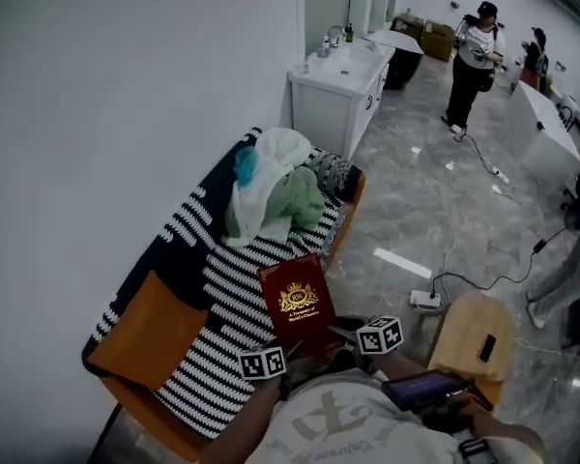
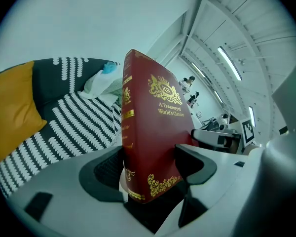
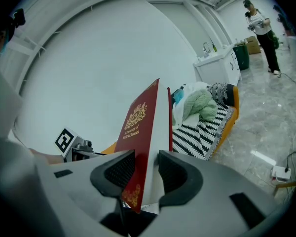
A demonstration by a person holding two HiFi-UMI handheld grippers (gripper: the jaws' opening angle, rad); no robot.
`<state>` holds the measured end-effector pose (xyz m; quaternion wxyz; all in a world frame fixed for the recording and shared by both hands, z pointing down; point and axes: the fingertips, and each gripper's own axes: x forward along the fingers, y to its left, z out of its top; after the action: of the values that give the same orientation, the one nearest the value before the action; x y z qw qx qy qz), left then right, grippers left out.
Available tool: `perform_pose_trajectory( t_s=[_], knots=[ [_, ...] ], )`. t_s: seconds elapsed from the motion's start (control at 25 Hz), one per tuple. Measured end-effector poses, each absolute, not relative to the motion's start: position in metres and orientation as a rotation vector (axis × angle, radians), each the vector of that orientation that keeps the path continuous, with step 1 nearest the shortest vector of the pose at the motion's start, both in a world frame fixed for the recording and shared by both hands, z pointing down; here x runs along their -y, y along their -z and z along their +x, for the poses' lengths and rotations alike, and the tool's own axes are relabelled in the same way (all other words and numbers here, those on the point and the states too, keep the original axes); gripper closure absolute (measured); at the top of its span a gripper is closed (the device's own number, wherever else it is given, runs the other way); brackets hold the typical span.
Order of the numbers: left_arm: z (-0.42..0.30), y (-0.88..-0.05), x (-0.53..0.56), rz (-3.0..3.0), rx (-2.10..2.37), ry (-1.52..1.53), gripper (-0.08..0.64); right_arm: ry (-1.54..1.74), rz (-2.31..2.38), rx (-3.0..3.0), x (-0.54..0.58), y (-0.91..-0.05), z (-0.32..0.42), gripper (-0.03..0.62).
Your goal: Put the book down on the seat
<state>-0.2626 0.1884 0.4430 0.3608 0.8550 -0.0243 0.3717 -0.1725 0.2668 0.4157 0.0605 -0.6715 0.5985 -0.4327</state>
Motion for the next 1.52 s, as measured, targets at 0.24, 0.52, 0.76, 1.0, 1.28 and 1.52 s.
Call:
perform_pose_trajectory(
  t_s=[0.24, 0.52, 0.76, 1.0, 1.28, 1.52],
  knots=[
    [-0.264, -0.448, -0.193, 2.188, 0.077, -0.973, 0.224, 1.335, -2.015, -1.831, -0.270, -0.421, -0.172, 0.431],
    [-0.243, -0.453, -0.197, 2.161, 0.087, -0.997, 0.224, 1.353, -1.992, -1.851, -0.273, -0.427, -0.151, 0.433],
    [-0.206, -0.459, -0.209, 2.125, 0.082, -1.033, 0.225, 1.380, -1.968, -1.845, -0.285, -0.433, -0.114, 0.434],
    [-0.169, -0.464, -0.210, 2.097, 0.112, -1.030, 0.225, 1.381, -1.948, -1.906, -0.281, -0.436, -0.072, 0.433],
    [-0.128, -0.468, -0.207, 2.069, 0.185, -1.021, 0.229, 1.374, -1.887, -1.988, -0.270, -0.440, -0.025, 0.434],
    [-0.099, -0.465, -0.205, 2.056, 0.225, -1.006, 0.229, 1.365, -1.835, -2.010, -0.265, -0.438, 0.007, 0.436]
  ],
)
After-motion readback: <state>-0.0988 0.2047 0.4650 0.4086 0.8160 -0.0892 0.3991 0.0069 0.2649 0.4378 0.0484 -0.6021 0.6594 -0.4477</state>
